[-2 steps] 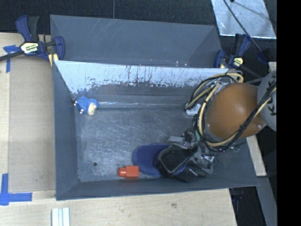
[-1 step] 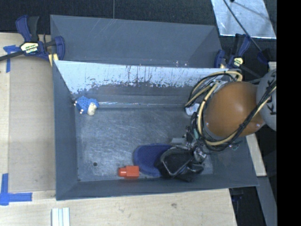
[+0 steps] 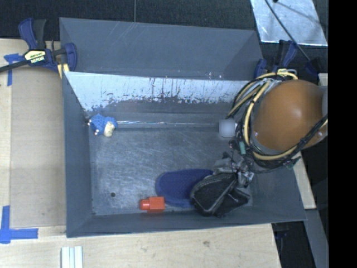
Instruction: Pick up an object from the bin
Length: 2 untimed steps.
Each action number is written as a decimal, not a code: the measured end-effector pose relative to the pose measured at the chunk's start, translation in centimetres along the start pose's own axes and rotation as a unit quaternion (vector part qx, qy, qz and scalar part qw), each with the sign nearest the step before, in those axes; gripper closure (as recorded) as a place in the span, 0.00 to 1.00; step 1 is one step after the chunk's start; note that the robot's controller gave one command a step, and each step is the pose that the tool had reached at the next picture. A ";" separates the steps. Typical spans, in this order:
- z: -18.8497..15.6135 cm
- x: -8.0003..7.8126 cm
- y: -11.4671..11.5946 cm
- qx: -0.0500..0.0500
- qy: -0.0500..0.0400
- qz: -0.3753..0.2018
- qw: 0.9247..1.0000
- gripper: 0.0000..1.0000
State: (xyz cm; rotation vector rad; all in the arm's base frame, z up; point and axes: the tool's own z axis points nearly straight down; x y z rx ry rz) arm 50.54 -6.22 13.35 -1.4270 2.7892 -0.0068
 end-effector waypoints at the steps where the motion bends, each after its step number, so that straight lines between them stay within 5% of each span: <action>1: -4.7 0.0 -0.1 -0.002 0.001 0.002 1.000 1.00; 2: -5.9 0.0 -0.2 -0.003 0.002 0.003 1.000 1.00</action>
Offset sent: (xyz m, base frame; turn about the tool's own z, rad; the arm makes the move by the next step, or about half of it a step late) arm 0.0000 -0.0001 0.0465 0.0000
